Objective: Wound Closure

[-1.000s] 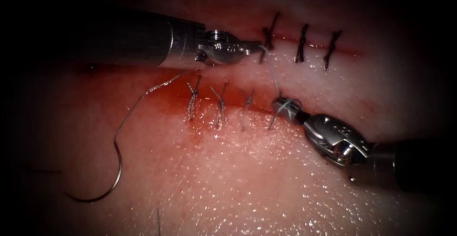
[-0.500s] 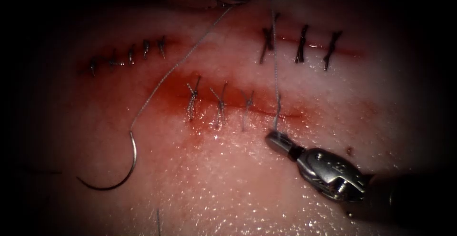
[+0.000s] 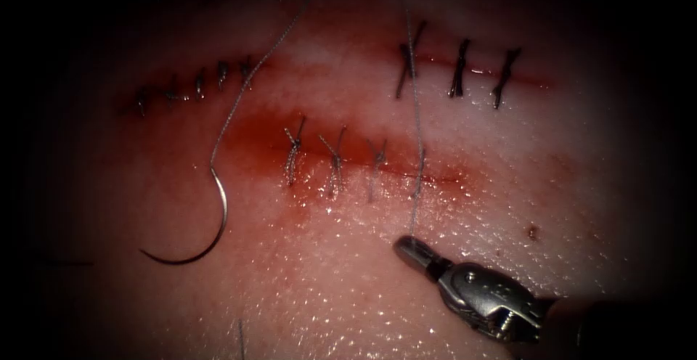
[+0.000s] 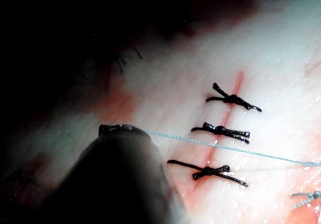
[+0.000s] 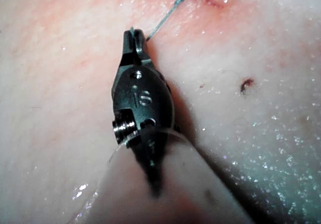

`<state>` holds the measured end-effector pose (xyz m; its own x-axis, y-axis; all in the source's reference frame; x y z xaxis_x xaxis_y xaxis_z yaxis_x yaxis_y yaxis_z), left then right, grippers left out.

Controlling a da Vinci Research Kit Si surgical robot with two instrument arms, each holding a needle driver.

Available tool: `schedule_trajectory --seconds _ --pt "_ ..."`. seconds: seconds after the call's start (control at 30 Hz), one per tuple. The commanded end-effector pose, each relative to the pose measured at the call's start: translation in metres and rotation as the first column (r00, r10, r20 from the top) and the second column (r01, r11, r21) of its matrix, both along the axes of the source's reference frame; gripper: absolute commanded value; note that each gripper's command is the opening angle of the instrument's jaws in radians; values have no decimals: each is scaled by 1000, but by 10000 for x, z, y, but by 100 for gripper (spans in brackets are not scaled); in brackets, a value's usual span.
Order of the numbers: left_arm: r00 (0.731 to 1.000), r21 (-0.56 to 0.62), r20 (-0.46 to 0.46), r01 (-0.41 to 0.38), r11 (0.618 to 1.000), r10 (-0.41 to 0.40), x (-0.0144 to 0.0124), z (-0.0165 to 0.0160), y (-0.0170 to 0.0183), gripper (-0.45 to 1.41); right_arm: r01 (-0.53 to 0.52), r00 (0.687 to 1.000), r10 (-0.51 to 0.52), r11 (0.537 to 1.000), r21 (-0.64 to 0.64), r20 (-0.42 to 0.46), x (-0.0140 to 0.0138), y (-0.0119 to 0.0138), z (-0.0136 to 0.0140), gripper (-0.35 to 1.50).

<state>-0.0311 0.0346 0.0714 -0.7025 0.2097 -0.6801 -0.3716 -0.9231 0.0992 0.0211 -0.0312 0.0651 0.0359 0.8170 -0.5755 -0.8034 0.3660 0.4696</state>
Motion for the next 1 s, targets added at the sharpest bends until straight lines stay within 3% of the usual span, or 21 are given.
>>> schedule_trajectory --seconds 0.03,0.3,0.33,0.47,0.67,0.77,0.87,0.9,0.93,0.97,1.0 --pt "1000 -2 3 5 1000 -5 -5 4 3 -45 15 1000 -15 1000 8 -2 9 -20 4 -35" --pt "1000 -7 10 27 1000 -27 -2 3 15 -45 63 998 -64 997 34 18 15 -43 5 -35" --pt "1000 -10 2 29 1000 -29 -3 4 19 -45 90 996 -91 994 66 24 17 -56 9 -35" --pt "1000 -16 -1 28 999 -28 -5 6 22 -45 118 993 -120 987 110 17 24 -71 14 -35" --pt "1000 -19 3 11 1000 -11 -3 3 6 -45 121 993 -121 989 90 -14 28 -61 9 -35" --pt "999 -18 29 -41 999 41 5 -17 -41 -45 110 993 -107 992 56 -53 21 -45 7 -35" --pt "996 -23 36 -83 996 84 12 -41 -100 -45 98 992 -95 994 37 -81 13 -30 0 -5" --pt "996 -23 36 -83 996 84 12 -41 -100 -45 98 992 -95 994 37 -81 13 -30 0 -5" --pt "992 -15 36 -118 993 118 16 -56 -136 -45 83 993 -80 996 29 -83 8 -25 -8 4" --pt "992 -15 36 -118 993 118 16 -56 -136 -45 83 993 -80 996 29 -83 8 -25 -8 4" --pt "989 -16 40 -139 990 139 23 -72 -167 -45 78 992 -75 997 23 -98 4 -19 -16 21"
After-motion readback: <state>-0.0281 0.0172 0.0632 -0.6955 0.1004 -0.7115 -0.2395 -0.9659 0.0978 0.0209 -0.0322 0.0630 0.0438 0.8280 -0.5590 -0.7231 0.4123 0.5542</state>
